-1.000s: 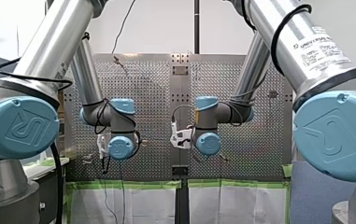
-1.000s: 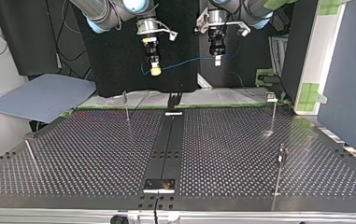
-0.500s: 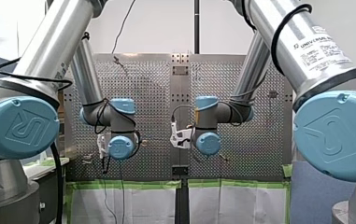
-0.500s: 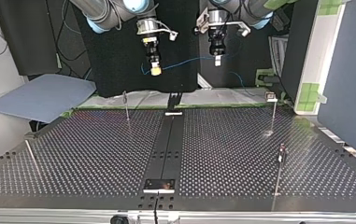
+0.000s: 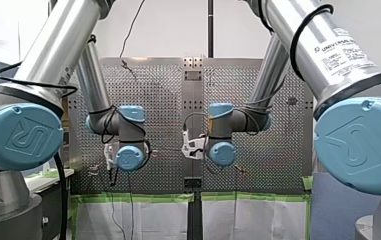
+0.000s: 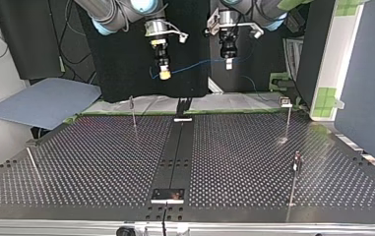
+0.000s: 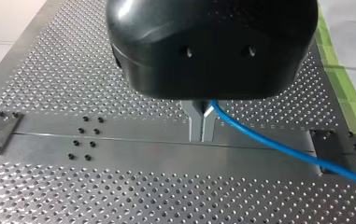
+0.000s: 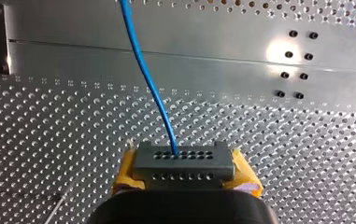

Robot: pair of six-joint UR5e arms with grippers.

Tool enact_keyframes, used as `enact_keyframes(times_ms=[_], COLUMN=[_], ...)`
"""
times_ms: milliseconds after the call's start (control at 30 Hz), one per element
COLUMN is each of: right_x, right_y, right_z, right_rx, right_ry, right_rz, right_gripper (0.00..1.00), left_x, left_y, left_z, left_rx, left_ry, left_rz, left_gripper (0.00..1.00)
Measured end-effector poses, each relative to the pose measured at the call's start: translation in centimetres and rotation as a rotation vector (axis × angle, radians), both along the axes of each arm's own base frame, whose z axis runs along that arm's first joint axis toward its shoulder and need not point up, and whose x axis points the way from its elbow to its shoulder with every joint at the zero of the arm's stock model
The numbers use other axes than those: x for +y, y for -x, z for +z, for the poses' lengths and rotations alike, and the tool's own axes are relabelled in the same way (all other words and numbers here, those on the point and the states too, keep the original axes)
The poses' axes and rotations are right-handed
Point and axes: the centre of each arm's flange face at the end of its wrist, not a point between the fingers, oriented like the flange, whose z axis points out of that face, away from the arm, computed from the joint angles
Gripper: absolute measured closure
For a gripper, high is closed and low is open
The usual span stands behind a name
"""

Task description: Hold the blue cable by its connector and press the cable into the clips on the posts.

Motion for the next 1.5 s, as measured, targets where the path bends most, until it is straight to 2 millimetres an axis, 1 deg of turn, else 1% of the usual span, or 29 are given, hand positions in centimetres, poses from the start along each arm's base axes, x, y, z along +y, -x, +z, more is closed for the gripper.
enact_keyframes(times_ms=[167,300,433,567,700,800,867,967,1067,1267,1500], right_x=[0.3,-0.2,-0.8,-0.9,-0.7,-0.5,-0.5,-0.9,-1.1,-1.5,-3.0], right_y=[-1.7,-2.9,-3.7,-3.8,-3.5,-3.2,-3.3,-4.1,-4.5,-5.2,-7.2], right_z=[-0.8,-1.7,-2.6,-4.3,-6.5,-7.9,-8.4,-7.7,-6.5,-3.1,2.0], right_rx=[-0.004,-0.004,-0.003,0.015,0.042,0.06,0.064,0.041,0.018,-0.03,-0.106], right_ry=[0.012,0.014,0.012,-0.003,-0.027,-0.042,-0.043,-0.037,-0.038,-0.024,-0.003], right_rz=[0.003,0.006,0.006,0.006,0.006,0.006,0.009,0.009,-0.002,-0.002,0.052], right_gripper=[1.0,1.0,1.0,1.0,1.0,1.0,1.0,1.0,1.0,1.0,1.0], left_x=[-1.2,-1.9,-2.0,-1.7,-1.4,-1.1,-1.0,-1.3,-1.8,-1.8,-0.9], left_y=[0.2,1.2,1.8,2.3,2.8,3.1,3.1,2.2,1.4,0.1,-1.2], left_z=[-0.9,-2.3,-3.6,-5.1,-6.7,-7.6,-8.0,-7.6,-6.6,-4.8,-2.4], left_rx=[0.023,0.051,0.078,0.108,0.14,0.16,0.166,0.144,0.125,0.108,0.092], left_ry=[-0.051,-0.099,-0.127,-0.151,-0.176,-0.191,-0.189,-0.154,-0.114,-0.055,-0.034], left_rz=[0.0,0.0,0.003,0.002,0.002,0.001,0.004,0.013,0.009,0.033,0.114], left_gripper=[1.0,1.0,1.0,1.0,1.0,1.0,1.0,1.0,1.0,1.0,1.0])
